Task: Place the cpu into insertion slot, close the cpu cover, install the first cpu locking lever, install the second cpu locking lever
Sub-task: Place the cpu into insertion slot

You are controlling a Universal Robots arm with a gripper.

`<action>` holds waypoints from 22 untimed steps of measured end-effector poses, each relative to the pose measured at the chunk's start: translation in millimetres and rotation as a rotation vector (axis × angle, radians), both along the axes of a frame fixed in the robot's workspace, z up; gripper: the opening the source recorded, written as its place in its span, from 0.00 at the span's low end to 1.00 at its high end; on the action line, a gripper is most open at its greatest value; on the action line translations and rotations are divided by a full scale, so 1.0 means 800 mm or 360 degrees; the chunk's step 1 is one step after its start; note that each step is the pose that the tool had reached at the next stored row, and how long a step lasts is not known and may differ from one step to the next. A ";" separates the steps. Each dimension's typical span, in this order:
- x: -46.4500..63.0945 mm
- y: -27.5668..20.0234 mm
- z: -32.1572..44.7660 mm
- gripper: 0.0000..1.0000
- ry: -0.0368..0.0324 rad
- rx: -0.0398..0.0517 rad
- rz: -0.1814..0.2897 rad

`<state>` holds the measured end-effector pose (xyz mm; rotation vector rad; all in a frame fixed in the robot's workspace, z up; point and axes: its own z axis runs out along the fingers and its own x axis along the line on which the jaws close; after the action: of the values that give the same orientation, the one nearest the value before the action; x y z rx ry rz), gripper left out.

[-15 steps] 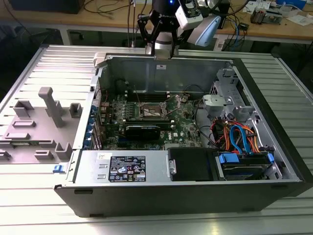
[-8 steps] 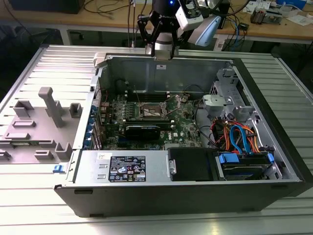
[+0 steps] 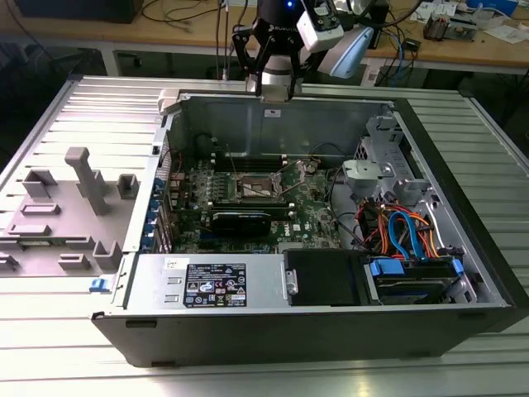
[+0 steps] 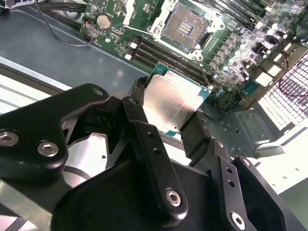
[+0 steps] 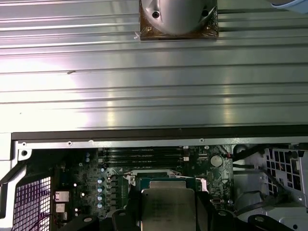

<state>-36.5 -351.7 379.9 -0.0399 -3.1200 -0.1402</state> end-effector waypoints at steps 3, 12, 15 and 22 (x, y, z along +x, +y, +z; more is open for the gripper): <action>0.000 -0.0033 0.0000 0.54 0.0000 0.0000 0.0000; 0.000 -0.0105 -0.0007 0.54 0.0000 -0.0001 -0.0082; 0.000 -0.0138 -0.0013 0.54 0.0000 -0.0001 -0.0093; 0.000 -0.0149 -0.0024 0.54 0.0000 -0.0002 -0.0225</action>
<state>-36.5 -363.6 378.0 -0.2605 -3.1157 -0.1400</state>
